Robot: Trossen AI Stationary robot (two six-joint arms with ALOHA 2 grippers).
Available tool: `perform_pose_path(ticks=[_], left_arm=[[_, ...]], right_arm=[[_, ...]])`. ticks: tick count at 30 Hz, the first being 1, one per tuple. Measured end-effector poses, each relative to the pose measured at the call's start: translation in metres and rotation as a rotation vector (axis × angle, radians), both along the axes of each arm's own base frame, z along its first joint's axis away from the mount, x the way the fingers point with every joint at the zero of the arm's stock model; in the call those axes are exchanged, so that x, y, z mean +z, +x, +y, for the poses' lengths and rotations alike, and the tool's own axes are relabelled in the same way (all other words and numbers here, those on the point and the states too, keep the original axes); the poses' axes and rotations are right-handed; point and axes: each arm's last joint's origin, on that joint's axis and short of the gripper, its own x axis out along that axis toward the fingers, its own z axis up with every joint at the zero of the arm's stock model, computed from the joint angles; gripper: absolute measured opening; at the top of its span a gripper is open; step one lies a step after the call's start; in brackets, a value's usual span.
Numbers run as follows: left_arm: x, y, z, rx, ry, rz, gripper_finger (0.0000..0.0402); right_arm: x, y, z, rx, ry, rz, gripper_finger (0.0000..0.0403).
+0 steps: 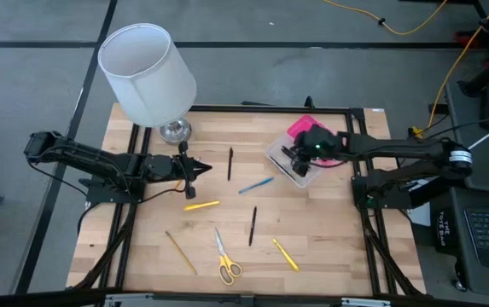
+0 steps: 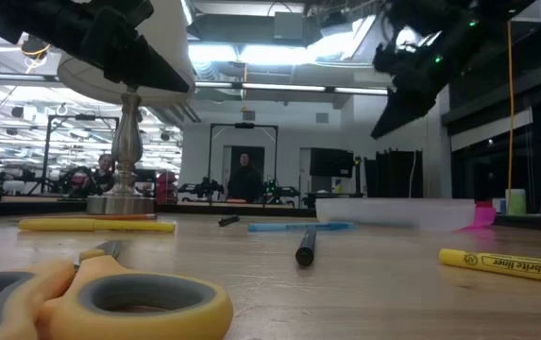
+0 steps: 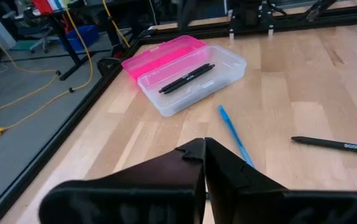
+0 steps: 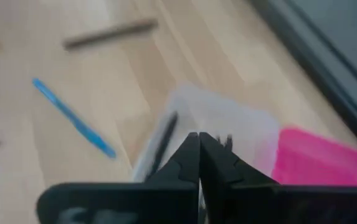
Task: Pick & place school supplies into a supply box
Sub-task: Put the orange pencil into the pink supply box
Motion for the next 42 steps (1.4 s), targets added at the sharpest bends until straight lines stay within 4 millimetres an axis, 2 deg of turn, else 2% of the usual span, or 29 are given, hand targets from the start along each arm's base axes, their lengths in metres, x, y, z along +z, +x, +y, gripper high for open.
perform_pose_path(ticks=[2,7,12,19,26,35,42], left_arm=[[0.0,0.0,-0.001,0.011,-0.029,-0.01,0.0003],[-0.001,-0.001,-0.002,0.123,-0.077,-0.024,0.0003],[0.007,0.006,-0.007,0.16,-0.187,0.049,0.0003],[0.01,0.023,-0.014,0.281,-0.298,0.265,0.0003],[-0.001,0.02,-0.015,0.479,-0.445,0.467,0.0003],[-0.012,0.023,-0.019,0.457,-0.529,0.575,0.0004],[-0.015,0.019,-0.013,0.584,-0.592,0.579,0.0004]], right_arm=[[-0.003,-0.003,0.006,0.026,-0.022,-0.086,0.0005],[-0.026,-0.014,0.021,0.114,-0.076,-0.201,0.0004],[-0.041,-0.021,0.026,0.121,-0.08,-0.295,0.0009],[-0.034,-0.019,0.024,0.144,-0.155,-0.379,0.0005],[-0.033,-0.018,0.024,0.155,-0.176,-0.384,0.0016],[-0.033,-0.018,0.024,0.155,-0.176,-0.383,0.0025],[-0.033,-0.018,0.024,0.155,-0.175,-0.383,0.0025]])
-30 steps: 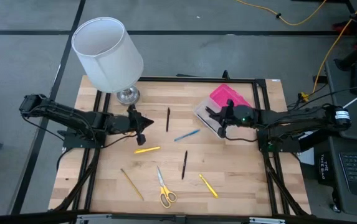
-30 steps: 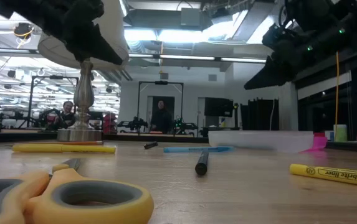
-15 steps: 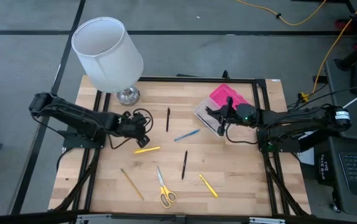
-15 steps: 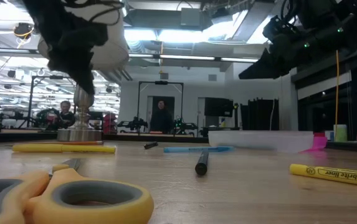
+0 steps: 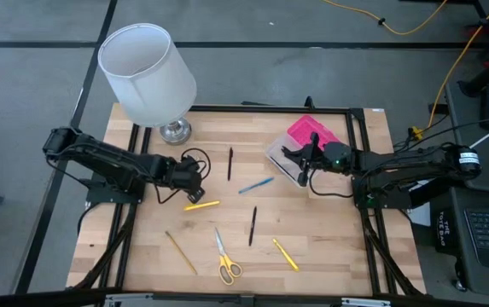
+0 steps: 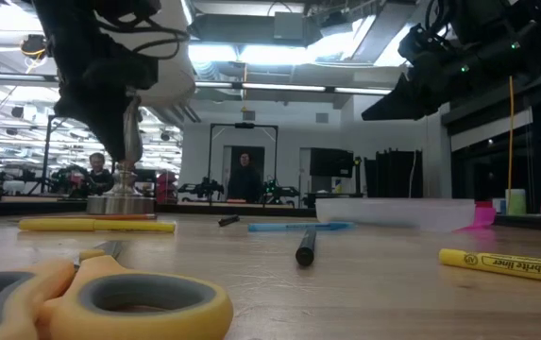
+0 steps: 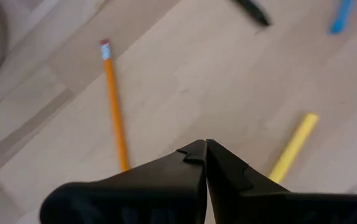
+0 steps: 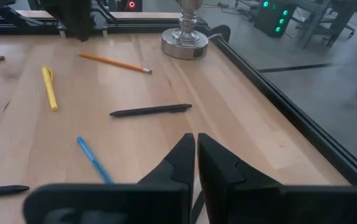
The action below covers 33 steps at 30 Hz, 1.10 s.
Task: Pick & place school supplies into a supply box
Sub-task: Put the orange pencil into the pink supply box
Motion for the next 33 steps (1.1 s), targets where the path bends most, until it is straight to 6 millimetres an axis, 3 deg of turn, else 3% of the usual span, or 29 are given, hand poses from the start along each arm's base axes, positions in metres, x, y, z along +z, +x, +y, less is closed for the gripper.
perform_pose_path(ticks=[7,21,33], left_arm=[[-0.003,-0.01,0.008,0.102,-0.03,0.09,0.0014],[-0.022,-0.024,0.024,0.138,-0.056,0.211,0.0124],[-0.042,-0.033,0.035,0.108,-0.111,0.252,0.0134]], right_arm=[[0.0,0.0,0.0,0.0,0.001,0.001,0.0025],[0.0,0.0,0.0,0.001,-0.003,0.003,0.0025],[0.0,0.0,0.0,0.001,-0.003,0.003,0.0026]])
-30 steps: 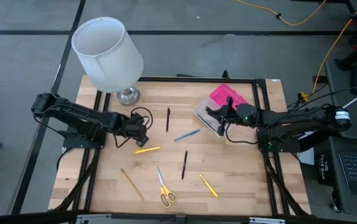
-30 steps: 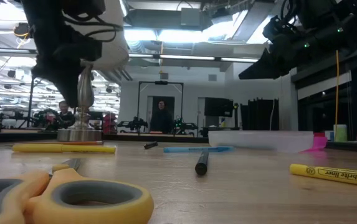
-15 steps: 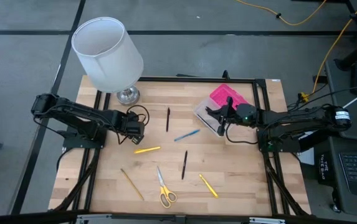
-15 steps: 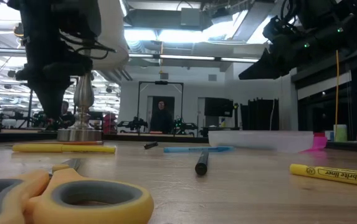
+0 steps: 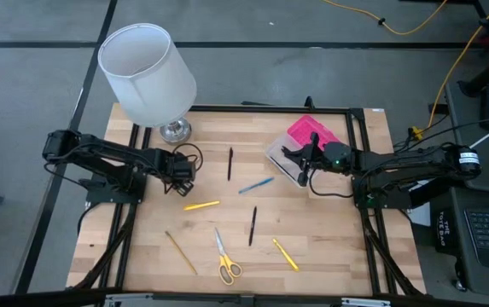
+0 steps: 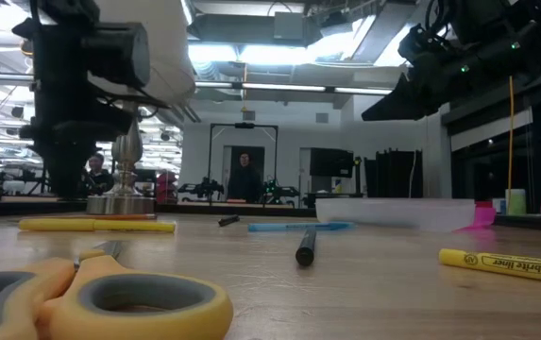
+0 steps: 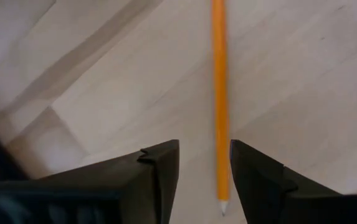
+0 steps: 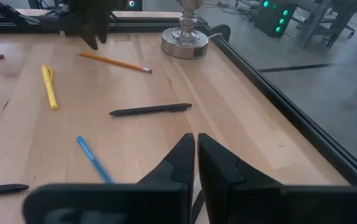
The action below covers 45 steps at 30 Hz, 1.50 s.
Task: Pick & place school supplies into a supply box
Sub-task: Put the orange pencil into the pink supply box
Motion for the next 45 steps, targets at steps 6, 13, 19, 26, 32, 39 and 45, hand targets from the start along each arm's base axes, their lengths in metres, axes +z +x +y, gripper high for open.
perform_pose_path(ticks=[6,13,19,26,32,39,45], left_arm=[[-0.007,0.003,0.007,-0.007,-0.015,-0.061,0.0135],[-0.007,0.002,0.012,-0.003,-0.033,-0.059,0.0132],[-0.007,0.002,0.013,0.006,-0.037,-0.061,0.0134],[-0.007,0.003,0.013,0.008,-0.037,-0.073,0.0128],[-0.007,0.005,0.013,0.007,-0.045,-0.089,0.012],[-0.01,0.006,0.013,0.009,-0.035,-0.067,0.0118],[-0.026,0.011,0.013,-0.018,-0.044,0.028,0.0114]], right_arm=[[0.0,0.0,0.0,0.0,0.0,0.0,0.0026],[0.0,0.0,0.0,0.0,-0.001,0.0,0.0026],[0.0,0.0,0.0,0.0,-0.001,0.0,0.0026],[0.0,0.0,0.0,0.0,-0.001,0.001,0.0026],[0.0,0.0,0.0,0.0,-0.001,0.001,0.0026],[0.0,0.0,0.0,0.001,-0.001,0.001,0.0026],[0.0,0.0,0.0,0.0,-0.001,0.001,0.0026]])
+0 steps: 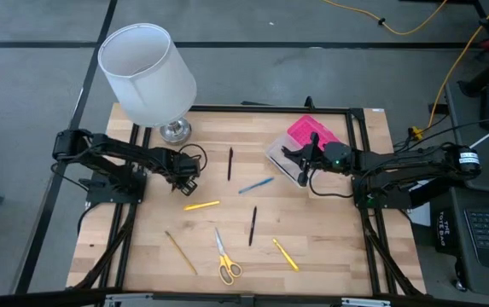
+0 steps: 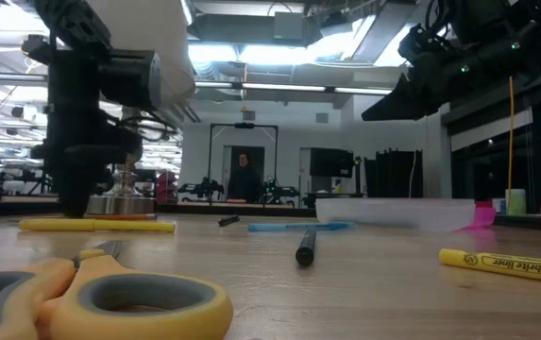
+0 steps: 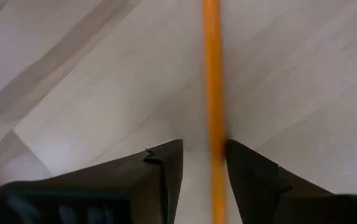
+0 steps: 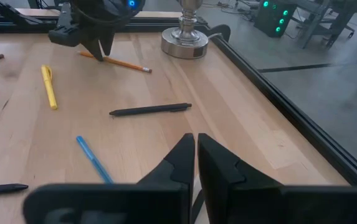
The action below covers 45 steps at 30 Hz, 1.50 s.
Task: Pick & place school supplies into a supply box
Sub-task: Put the orange pencil into the pink supply box
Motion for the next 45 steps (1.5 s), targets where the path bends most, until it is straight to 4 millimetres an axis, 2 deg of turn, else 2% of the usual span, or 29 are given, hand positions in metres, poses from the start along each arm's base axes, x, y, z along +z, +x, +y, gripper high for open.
perform_pose_path(ticks=[4,11,24,30,39,45], left_arm=[[-0.008,0.003,0.0,-0.049,-0.018,0.047,0.011],[-0.008,0.003,0.0,-0.044,-0.035,0.032,0.0091],[-0.008,0.004,-0.001,-0.061,-0.055,0.024,0.0015],[-0.007,0.003,-0.001,-0.064,-0.032,0.019,0.0012],[0.013,0.002,-0.001,-0.086,0.001,-0.136,0.0012],[0.029,0.011,-0.002,-0.203,0.066,-0.313,0.0011]], right_arm=[[0.0,0.0,0.0,0.0,0.0,0.0,0.0026],[0.0,0.0,0.0,0.0,0.0,0.0,0.0026],[0.0,0.0,0.0,0.0,0.0,0.002,0.0026],[0.0,0.0,0.0,0.0,0.0,0.003,0.0026],[-0.001,0.0,0.0,0.0,0.001,0.008,0.0026],[-0.001,0.0,0.0,-0.001,0.001,0.009,0.0026]])
